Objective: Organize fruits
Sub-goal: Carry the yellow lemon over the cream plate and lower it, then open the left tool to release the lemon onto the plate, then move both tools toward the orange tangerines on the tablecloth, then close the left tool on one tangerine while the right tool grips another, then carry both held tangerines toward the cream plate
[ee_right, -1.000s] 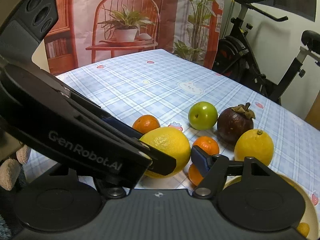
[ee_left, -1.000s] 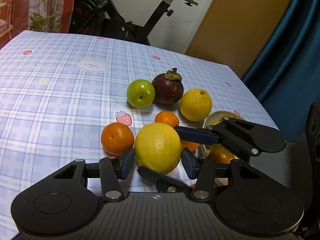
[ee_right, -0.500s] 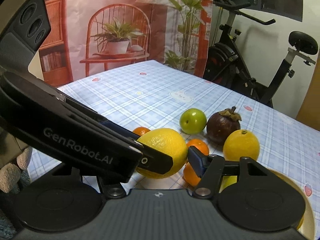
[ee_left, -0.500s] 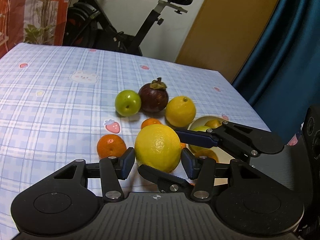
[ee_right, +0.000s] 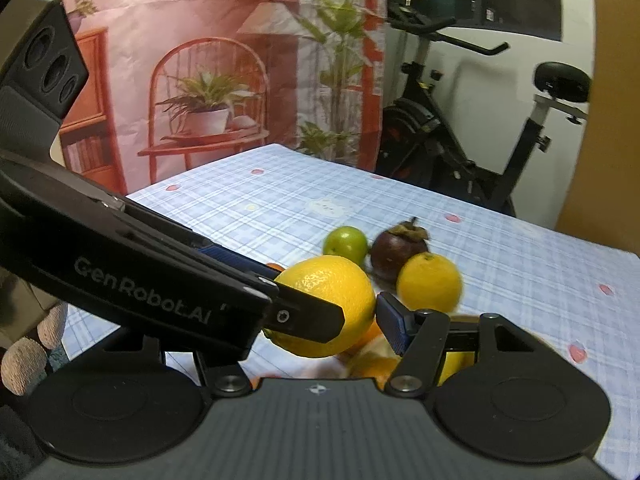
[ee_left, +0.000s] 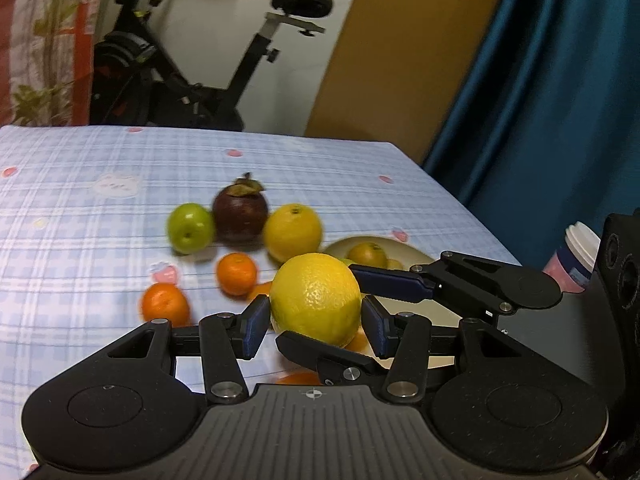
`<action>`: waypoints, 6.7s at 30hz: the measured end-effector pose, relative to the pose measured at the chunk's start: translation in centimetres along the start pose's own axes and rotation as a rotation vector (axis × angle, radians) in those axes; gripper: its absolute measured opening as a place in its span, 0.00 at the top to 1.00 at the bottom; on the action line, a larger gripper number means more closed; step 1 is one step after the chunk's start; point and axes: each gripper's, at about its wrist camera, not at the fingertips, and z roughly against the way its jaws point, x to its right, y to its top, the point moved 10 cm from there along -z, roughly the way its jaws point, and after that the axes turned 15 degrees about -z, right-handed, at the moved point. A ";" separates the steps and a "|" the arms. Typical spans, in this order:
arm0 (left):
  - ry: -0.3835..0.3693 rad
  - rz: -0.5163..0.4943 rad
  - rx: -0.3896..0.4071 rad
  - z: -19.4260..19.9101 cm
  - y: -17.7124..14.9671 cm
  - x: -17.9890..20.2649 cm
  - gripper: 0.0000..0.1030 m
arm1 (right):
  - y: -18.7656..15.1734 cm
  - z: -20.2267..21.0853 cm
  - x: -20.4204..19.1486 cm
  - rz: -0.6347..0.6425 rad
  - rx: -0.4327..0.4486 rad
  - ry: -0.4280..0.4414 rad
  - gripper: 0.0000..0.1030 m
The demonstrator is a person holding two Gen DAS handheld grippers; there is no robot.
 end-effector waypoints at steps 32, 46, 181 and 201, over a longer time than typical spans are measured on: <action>-0.098 -0.208 -0.019 -7.9 4.4 6.4 0.48 | 0.4 5.0 11.3 -0.384 0.109 -0.112 0.37; -0.093 -0.228 -0.015 -7.5 4.3 6.5 0.46 | -0.1 5.3 11.7 -0.434 0.102 -0.094 0.37; 0.204 0.065 0.012 0.2 -3.6 -9.2 0.71 | 2.2 -8.3 1.5 -0.092 -0.187 -0.023 0.61; 0.202 0.051 -0.079 -0.2 -5.6 -8.1 0.60 | 1.9 -3.2 2.5 -0.196 -0.085 0.003 0.61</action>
